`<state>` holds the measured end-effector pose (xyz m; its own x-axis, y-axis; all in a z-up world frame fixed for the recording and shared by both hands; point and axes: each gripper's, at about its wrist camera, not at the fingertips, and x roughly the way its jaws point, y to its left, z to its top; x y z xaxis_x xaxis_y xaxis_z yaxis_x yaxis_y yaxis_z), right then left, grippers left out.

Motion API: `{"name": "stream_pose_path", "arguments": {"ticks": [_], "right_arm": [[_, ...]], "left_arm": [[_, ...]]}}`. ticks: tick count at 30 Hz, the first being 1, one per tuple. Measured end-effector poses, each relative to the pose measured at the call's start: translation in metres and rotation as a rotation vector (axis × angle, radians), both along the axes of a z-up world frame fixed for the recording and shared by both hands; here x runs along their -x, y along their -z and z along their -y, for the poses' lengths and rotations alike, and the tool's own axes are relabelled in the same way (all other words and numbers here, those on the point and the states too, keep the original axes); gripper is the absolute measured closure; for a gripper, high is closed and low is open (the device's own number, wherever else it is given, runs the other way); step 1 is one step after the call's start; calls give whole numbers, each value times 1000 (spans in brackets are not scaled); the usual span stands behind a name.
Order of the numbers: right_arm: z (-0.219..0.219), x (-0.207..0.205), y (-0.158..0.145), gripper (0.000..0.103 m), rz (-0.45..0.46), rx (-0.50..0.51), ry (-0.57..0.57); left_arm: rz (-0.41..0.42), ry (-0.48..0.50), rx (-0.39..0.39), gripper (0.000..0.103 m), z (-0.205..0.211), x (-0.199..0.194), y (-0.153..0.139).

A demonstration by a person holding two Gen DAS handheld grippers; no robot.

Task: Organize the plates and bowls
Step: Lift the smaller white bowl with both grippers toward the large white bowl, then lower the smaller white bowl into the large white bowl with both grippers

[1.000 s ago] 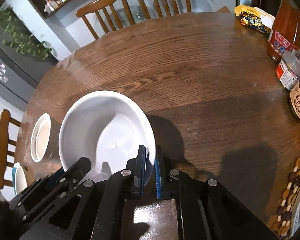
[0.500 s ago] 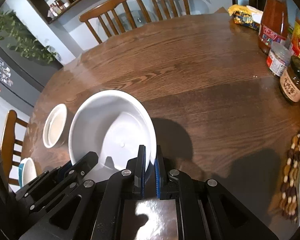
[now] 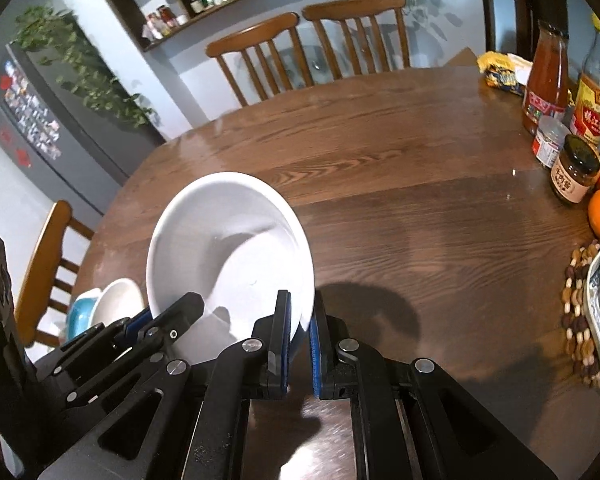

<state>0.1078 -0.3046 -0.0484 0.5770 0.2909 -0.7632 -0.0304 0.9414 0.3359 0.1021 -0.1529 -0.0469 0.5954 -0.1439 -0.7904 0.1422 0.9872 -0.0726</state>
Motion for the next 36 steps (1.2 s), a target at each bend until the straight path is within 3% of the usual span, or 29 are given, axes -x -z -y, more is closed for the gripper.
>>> {"name": "stream_pose_path", "arguments": {"ticks": [20, 36], "right_arm": [[-111, 32, -21, 93, 38, 42, -155], [-167, 23, -3, 93, -34, 39, -195]], "left_arm": [[16, -105, -20, 89, -102, 44, -18], [-73, -105, -30, 88, -150, 35, 0]]}}
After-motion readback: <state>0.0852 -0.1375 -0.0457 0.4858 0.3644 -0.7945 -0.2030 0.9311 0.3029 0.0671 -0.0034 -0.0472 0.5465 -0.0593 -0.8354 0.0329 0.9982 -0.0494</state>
